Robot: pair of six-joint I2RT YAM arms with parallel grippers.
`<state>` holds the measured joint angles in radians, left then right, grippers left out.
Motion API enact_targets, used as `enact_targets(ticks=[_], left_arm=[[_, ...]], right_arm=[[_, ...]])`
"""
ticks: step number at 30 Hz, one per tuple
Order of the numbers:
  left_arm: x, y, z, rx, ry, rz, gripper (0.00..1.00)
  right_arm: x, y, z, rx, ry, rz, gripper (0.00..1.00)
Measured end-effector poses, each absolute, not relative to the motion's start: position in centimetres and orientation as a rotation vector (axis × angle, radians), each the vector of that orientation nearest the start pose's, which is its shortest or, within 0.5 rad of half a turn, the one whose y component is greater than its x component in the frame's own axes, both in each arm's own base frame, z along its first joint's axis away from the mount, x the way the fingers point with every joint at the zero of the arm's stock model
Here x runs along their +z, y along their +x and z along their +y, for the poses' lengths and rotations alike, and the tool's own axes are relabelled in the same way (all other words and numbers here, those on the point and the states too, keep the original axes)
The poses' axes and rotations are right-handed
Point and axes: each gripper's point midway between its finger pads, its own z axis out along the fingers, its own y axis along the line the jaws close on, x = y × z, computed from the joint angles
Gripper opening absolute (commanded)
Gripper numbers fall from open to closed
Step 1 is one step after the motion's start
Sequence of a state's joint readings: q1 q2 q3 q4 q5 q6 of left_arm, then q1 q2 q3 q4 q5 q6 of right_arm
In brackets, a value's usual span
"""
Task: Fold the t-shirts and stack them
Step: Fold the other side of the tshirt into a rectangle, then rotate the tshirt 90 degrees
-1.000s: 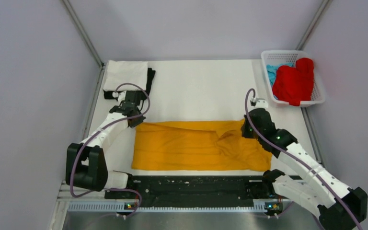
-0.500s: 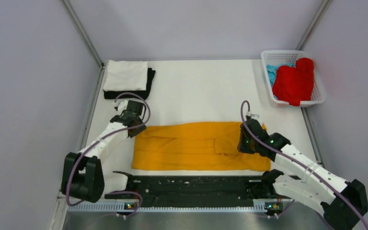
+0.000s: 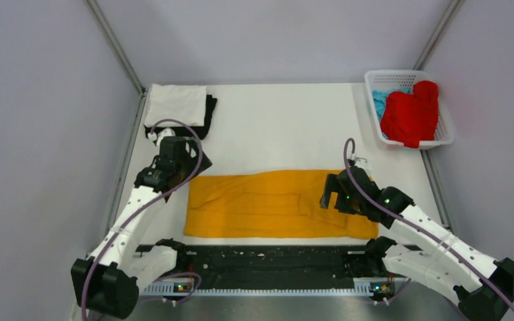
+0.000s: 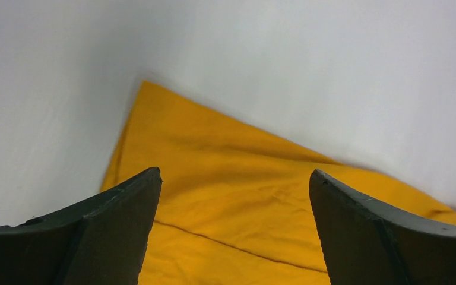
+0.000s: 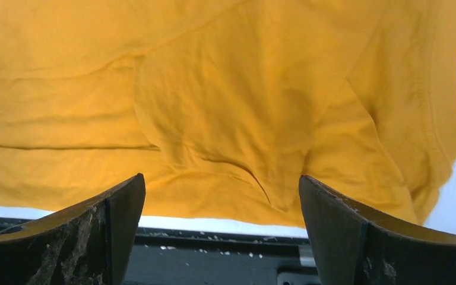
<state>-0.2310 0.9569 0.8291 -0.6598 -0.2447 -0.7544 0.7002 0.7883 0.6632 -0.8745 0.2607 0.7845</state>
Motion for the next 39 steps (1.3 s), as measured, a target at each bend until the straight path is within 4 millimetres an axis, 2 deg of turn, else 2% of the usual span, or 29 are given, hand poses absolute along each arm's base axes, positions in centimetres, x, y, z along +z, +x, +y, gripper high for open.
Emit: enact_targets(ticks=[3,6,10,12,13,15,17,24,29,33,37,39], left_arm=[[14.4,28.6,-8.0,-0.361,-0.634,2.304,0.99],[10.9,29.4,-10.3,-0.438,-0.592,2.422,0.99],[5.9,28.8,-11.5,-0.458,-0.595,2.569,0.99],[3.8,28.1,-11.4,-0.438,-0.612,2.626,0.99],[3.4,28.1,-11.4,-0.432,-0.628,2.633,0.99],[3.6,28.9,-11.1,-0.431,-0.642,2.601,0.99],[3.5,29.2,-10.7,-0.435,-0.679,2.587,0.99],[3.6,30.6,-8.7,-0.412,-0.82,2.52,0.99],[3.8,29.9,-8.6,-0.425,-0.836,2.483,0.99],[3.9,27.8,-10.1,-0.452,-0.81,2.473,0.99],[3.9,25.9,-13.4,-0.498,-0.769,2.496,0.99],[4.0,24.9,-15.1,-0.536,-0.77,2.496,0.99]], right_arm=[[10.5,17.6,12.5,0.292,0.203,2.489,0.99],[9.9,19.5,13.5,0.278,0.219,2.466,0.99],[8.2,21.7,14.2,0.29,0.283,2.476,0.99],[6.3,22.5,13.9,0.322,0.353,2.493,0.99],[5.1,22.5,13.4,0.323,0.39,2.513,0.99],[3.1,22.0,12.7,0.314,0.437,2.552,0.99],[3.5,23.0,13.1,0.367,0.462,2.514,0.99],[3.5,24.4,12.7,0.463,0.543,2.471,0.99],[3.4,26.5,12.9,0.472,0.532,2.483,0.99],[3.8,31.9,14.5,0.458,0.495,2.484,0.98],[4.1,39.5,16.6,0.438,0.42,2.457,0.98],[4.4,44.0,18.0,0.434,0.365,2.443,0.98]])
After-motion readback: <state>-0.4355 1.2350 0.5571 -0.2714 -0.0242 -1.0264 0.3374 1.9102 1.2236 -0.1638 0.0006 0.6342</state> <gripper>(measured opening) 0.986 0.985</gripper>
